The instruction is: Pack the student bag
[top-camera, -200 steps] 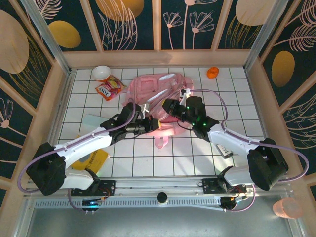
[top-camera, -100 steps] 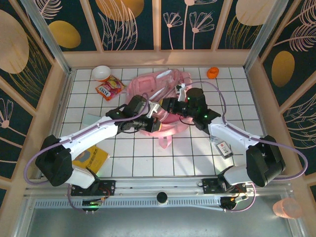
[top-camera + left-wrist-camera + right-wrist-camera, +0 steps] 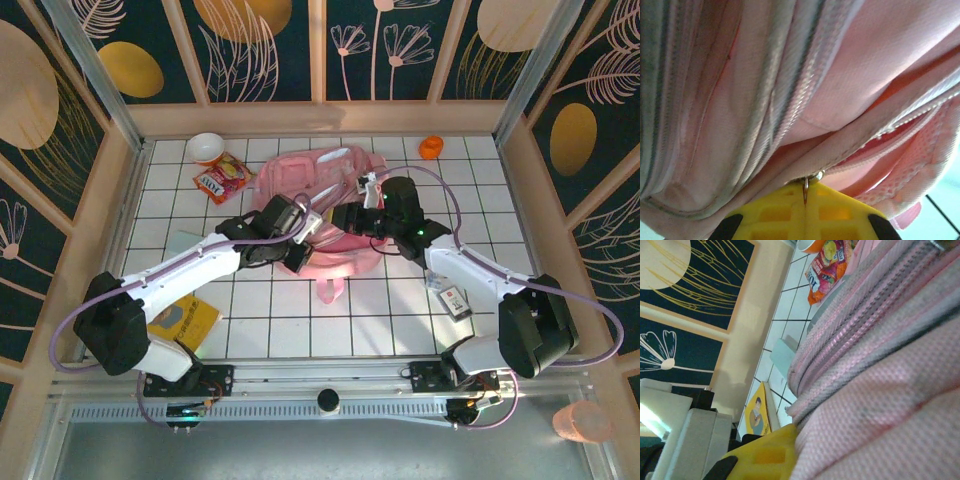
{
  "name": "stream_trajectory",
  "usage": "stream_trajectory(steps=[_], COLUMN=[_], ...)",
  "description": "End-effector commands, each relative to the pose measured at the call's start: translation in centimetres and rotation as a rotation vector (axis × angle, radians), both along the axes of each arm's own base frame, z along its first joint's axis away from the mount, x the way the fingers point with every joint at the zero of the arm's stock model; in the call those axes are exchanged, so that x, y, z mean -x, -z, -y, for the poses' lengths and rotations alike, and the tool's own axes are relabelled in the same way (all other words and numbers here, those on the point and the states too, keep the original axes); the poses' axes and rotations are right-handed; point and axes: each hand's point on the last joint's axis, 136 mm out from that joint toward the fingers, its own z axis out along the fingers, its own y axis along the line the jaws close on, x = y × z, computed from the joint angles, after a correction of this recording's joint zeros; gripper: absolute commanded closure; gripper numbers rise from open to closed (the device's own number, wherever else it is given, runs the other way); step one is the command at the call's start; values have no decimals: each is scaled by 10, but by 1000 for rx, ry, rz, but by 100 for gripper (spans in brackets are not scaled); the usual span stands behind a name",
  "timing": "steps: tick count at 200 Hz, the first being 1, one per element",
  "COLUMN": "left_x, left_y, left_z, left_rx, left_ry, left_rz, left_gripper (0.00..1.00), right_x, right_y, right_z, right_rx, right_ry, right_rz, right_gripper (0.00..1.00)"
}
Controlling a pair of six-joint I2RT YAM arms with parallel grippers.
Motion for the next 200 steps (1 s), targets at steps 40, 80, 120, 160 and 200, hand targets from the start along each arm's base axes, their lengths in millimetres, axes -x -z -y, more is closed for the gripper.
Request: stream_trajectory(steps=[40,80,120,160,200], left_x=[-13,-18,-16,-10,-12], left_y=[23,21,4,-31,-61], left_z=[-53,-63,-52,-7,18], left_rx=[-171,-154,-57,216,423], left_ry=[-102,-152,-123,-66,-92], left_rz=[82,117,142,77,32], left_gripper=[100,100,100,100,100], right_x=[4,-7,-20,-22,-20], right_y=[-86,-97,-85,-65,-46], right_z=[21,39,53,47,36], right_rx=[-217,-262,-203,-224,-262], right_ry=[-40,-6,53,146,282], right_rz=[95,26,-20,-82,-131], right_gripper=[100,100,100,70,52])
